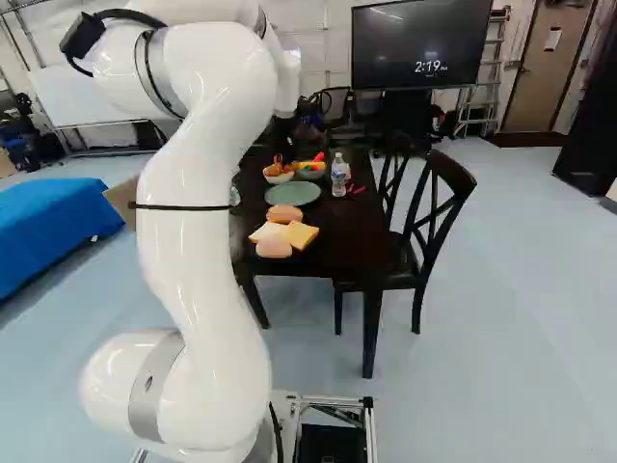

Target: Move the croissant to the empty plate

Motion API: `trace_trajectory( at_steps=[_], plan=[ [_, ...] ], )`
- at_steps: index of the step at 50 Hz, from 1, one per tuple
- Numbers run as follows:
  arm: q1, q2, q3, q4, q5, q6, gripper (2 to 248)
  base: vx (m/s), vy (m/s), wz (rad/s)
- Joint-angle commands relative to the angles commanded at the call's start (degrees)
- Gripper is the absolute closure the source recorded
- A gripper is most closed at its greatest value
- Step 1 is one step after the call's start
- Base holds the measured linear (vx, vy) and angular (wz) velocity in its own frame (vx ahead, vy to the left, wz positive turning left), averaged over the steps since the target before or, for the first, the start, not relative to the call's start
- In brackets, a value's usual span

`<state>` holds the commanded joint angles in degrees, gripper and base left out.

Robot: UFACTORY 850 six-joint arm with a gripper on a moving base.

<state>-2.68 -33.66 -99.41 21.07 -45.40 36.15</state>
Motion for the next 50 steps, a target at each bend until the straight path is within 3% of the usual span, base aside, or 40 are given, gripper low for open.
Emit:
trace_trajectory(
  at_steps=[15, 50],
  plan=[
    [0.0, -1.76, -0.05, -2.76, 2.95, 0.0, 158, 0.0, 0.0, 0.0],
    [-0.01, -6.14, -0.61, -2.76, 2.95, 0.0, 158, 0.0, 0.0, 0.0]
  ],
)
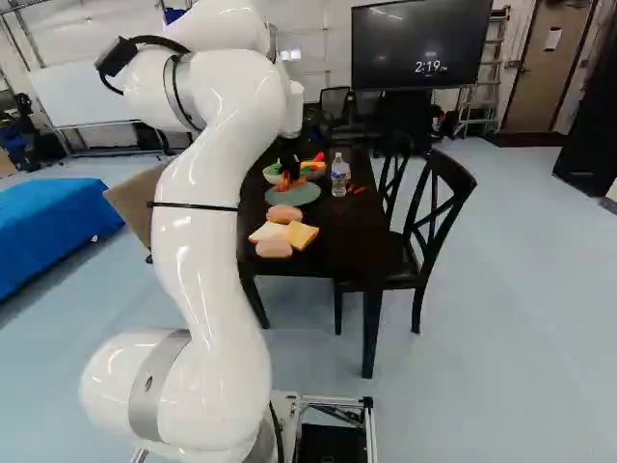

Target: Move the croissant to the empty plate

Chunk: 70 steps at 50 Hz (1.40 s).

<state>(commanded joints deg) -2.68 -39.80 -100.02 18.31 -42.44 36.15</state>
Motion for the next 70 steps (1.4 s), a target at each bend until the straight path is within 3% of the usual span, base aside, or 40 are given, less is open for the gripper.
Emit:
trace_trajectory(
  at_steps=[25, 26, 30, 31, 36, 37, 41, 42, 46, 47, 70],
  plan=[
    [0.0, -1.2, -0.25, 0.0, 0.0, 0.0, 157, 0.0, 0.0, 0.0],
    [0.0, -1.2, -0.25, 0.0, 0.0, 0.0, 129, 0.0, 0.0, 0.0],
    [0.0, -1.2, -0.25, 0.0, 0.0, 0.0, 129, 0.0, 0.0, 0.0],
    [0.0, -1.2, -0.25, 0.0, 0.0, 0.0, 96, 0.0, 0.0, 0.0],
    [0.0, -1.2, -0.25, 0.0, 0.0, 0.0, 96, 0.0, 0.0, 0.0],
    [0.0, -1.2, -0.25, 0.0, 0.0, 0.0, 61, 0.0, 0.0, 0.0],
    [0.0, -1.2, -0.25, 0.0, 0.0, 0.0, 61, 0.0, 0.0, 0.0],
    [0.0, -1.2, -0.25, 0.0, 0.0, 0.0, 25, 0.0, 0.0, 0.0],
    [0.0, -1.2, -0.25, 0.0, 0.0, 0.0, 25, 0.0, 0.0, 0.0],
    [0.0, -1.2, -0.25, 0.0, 0.0, 0.0, 3, 0.0, 0.0, 0.0],
    [0.0, 1.05, 0.2, 0.0, 0.0, 0.0, 3, 0.0, 0.0, 0.0]
  ],
)
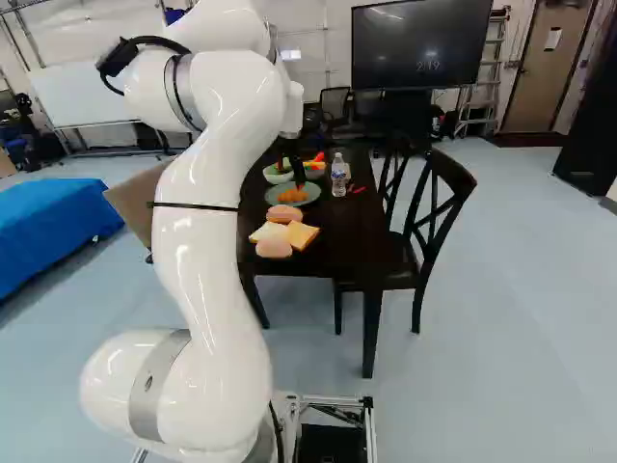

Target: Move the croissant to the empty plate

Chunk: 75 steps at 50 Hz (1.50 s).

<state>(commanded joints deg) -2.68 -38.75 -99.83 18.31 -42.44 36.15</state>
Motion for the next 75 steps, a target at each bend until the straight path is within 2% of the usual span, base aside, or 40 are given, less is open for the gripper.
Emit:
trace_trajectory(
  at_steps=[75],
  plan=[
    [0.01, 8.63, 0.14, 0.0, 0.0, 0.0, 3, 0.0, 0.0, 0.0]
  ],
)
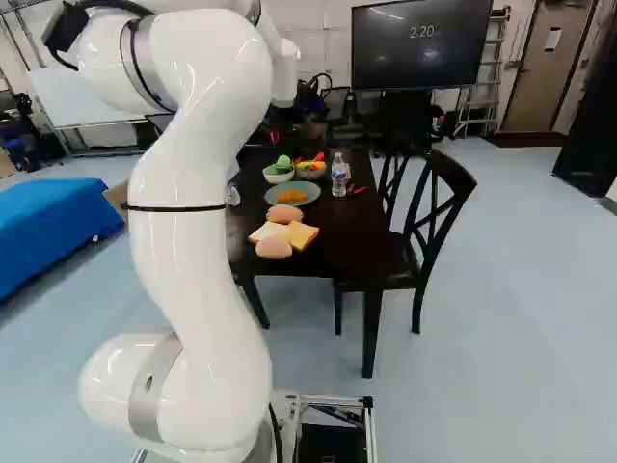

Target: Move the croissant to the empty plate

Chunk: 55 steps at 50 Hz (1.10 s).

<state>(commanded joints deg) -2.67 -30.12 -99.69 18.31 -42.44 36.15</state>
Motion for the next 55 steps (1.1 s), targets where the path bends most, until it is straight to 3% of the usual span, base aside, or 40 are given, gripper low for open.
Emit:
trace_trajectory(
  at_steps=[27, 55],
  plan=[
    [-0.01, 0.82, 0.33, 0.0, 0.0, 0.0, 3, 0.0, 0.0, 0.0],
    [-0.11, 4.91, 5.66, 0.0, 0.0, 0.0, 3, 0.0, 0.0, 0.0]
  ],
)
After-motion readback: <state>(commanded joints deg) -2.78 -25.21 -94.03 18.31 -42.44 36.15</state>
